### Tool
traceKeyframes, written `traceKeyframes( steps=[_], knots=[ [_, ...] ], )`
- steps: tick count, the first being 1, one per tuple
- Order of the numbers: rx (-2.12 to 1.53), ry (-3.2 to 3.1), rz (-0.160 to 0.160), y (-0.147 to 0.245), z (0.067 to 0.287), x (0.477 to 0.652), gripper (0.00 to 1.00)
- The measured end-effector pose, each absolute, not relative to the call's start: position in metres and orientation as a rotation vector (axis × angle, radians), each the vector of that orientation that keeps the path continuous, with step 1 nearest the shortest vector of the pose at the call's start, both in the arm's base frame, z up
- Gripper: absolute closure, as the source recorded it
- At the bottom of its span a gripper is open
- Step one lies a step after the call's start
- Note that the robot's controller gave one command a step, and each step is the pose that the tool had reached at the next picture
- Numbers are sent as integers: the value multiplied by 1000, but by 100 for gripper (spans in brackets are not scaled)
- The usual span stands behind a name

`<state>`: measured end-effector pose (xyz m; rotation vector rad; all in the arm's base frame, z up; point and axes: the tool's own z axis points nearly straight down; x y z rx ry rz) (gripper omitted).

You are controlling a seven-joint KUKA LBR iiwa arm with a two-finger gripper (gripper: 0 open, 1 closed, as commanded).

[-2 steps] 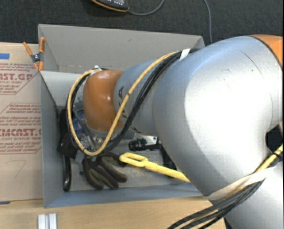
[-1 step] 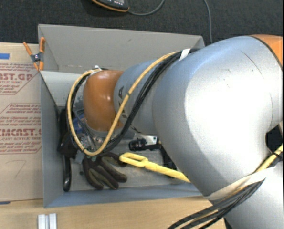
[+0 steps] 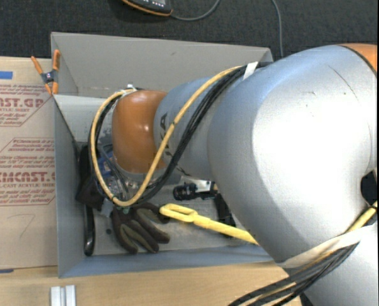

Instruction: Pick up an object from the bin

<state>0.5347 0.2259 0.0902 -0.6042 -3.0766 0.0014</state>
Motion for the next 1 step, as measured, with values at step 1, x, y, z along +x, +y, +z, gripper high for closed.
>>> traceKeyframes(
  steps=[1],
  knots=[
    [-602,-3070,7,225,133,533,100]
  ],
)
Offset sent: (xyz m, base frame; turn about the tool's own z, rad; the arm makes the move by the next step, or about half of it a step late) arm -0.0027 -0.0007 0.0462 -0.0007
